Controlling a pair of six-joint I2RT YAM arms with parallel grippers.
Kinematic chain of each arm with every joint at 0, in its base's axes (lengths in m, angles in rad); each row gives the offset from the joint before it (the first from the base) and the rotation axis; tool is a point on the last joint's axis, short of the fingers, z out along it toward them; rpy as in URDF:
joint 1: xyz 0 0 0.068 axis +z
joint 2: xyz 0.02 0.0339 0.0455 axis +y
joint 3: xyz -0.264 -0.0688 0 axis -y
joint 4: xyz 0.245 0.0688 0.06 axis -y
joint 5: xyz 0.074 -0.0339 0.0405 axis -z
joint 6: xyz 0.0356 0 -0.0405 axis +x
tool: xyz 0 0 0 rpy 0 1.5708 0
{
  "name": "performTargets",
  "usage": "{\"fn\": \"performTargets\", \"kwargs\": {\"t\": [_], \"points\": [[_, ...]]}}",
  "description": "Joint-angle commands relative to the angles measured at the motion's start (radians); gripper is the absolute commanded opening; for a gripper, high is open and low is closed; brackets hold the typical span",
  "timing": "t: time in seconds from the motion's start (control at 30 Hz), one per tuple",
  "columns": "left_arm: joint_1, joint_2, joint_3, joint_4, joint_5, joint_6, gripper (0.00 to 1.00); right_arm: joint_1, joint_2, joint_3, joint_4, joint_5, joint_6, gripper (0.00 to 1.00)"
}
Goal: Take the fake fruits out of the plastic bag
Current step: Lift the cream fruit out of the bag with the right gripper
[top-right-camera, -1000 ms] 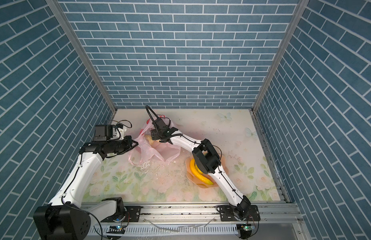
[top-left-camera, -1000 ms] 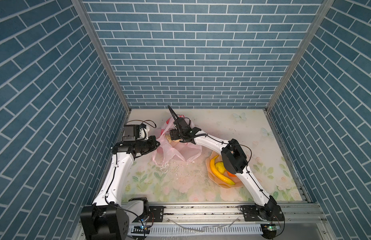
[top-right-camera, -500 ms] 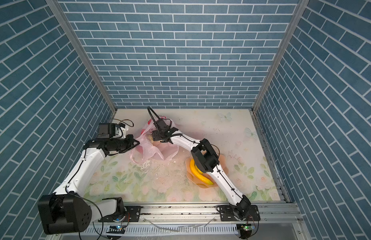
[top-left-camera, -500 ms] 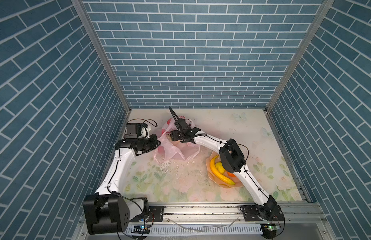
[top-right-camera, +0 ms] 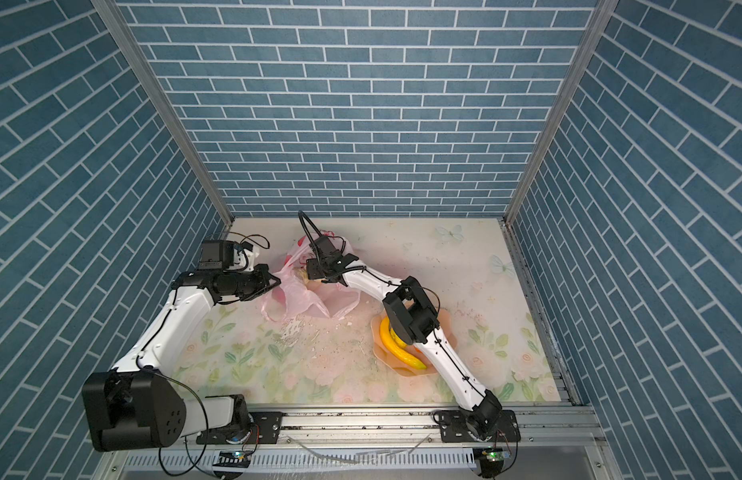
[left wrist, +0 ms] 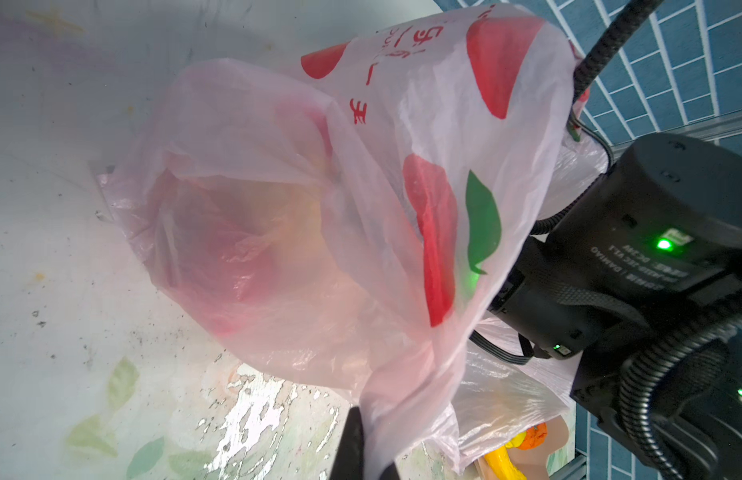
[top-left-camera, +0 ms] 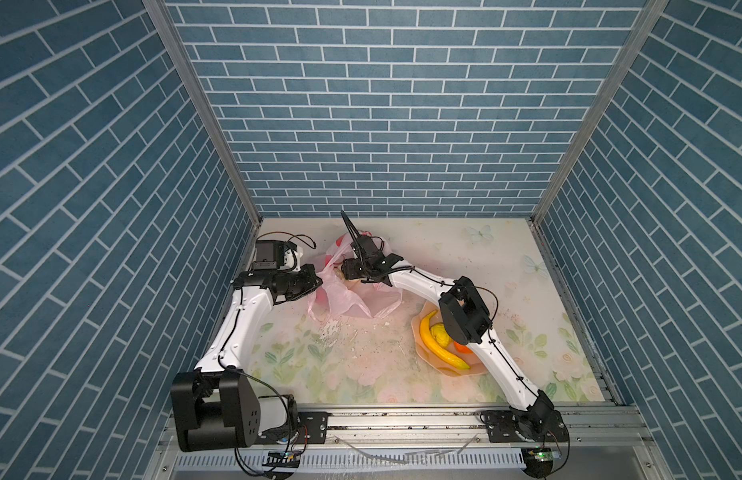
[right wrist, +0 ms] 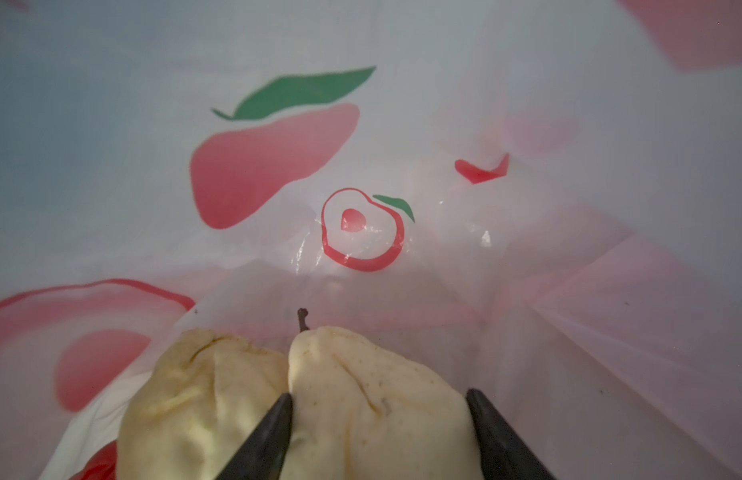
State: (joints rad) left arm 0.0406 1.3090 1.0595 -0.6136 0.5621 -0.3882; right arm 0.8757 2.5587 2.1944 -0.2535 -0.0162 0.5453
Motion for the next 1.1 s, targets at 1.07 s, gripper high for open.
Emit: {"fn": "performTargets", "kwargs": {"t": [1.07], "points": [[-0.007, 0.060, 0.203, 0.081, -0.057, -0.041, 0.00, 0.076, -0.427, -0.426, -0.037, -0.110, -0.188, 0.18]]}}
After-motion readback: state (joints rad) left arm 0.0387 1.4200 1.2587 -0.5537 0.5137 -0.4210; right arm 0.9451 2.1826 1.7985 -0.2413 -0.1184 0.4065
